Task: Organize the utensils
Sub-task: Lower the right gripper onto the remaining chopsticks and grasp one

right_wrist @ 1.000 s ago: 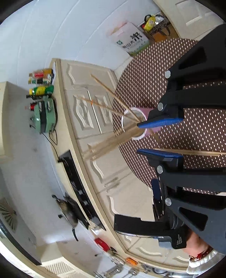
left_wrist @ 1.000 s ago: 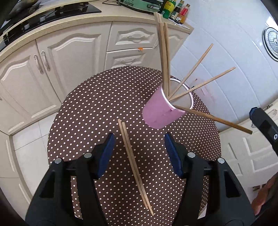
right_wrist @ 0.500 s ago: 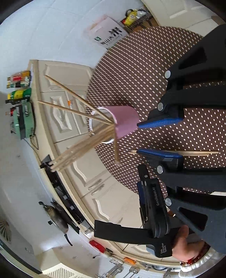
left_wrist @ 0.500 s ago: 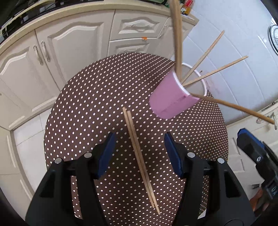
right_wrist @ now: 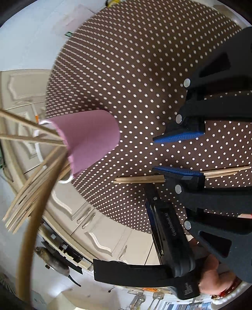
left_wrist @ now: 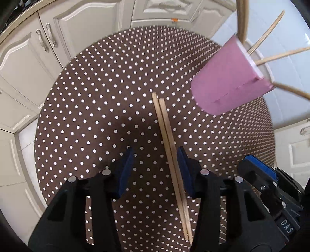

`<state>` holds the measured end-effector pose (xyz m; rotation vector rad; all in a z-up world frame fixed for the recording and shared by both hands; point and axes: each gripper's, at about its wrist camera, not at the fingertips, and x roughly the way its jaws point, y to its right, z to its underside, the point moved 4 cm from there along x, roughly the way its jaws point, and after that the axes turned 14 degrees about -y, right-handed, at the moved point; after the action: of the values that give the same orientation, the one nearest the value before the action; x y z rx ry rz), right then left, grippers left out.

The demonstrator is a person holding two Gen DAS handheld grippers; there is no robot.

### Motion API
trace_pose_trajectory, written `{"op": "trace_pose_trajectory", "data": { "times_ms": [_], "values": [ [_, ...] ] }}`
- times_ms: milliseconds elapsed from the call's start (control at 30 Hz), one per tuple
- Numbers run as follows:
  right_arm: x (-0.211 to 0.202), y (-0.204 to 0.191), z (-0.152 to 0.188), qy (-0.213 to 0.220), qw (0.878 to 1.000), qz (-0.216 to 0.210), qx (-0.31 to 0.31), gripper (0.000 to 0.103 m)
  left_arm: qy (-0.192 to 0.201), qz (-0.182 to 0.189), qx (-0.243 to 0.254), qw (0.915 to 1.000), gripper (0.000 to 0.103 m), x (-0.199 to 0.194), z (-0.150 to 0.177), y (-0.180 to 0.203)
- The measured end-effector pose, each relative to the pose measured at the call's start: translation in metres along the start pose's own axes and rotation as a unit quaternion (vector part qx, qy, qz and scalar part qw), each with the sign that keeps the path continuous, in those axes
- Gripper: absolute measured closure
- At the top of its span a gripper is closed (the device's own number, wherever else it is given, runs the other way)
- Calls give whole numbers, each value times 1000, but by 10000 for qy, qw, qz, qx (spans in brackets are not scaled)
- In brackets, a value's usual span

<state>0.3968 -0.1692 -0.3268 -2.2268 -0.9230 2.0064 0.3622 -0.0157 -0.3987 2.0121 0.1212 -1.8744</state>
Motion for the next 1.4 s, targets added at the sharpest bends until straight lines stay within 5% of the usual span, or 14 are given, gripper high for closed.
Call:
{"op": "trace_pose_trajectory", "data": {
  "times_ms": [500, 700, 1067, 1400],
  "values": [
    [25, -2, -14, -314, 9995, -16, -64, 80, -31, -545, 193, 9983, 63, 12, -21, 16],
    [37, -12, -20, -428, 9989, -51, -200, 80, -230, -462, 147, 9986, 80, 11, -14, -2],
    [64, -44, -41, -541, 9964, 177, -626, 80, 20, 348, -356, 9988, 77, -7, 1, -28],
    [80, -57, -56, -683, 9913, 736, -850, 84, 171, 411, -420, 9981, 77, -14, -1, -40]
  ]
}}
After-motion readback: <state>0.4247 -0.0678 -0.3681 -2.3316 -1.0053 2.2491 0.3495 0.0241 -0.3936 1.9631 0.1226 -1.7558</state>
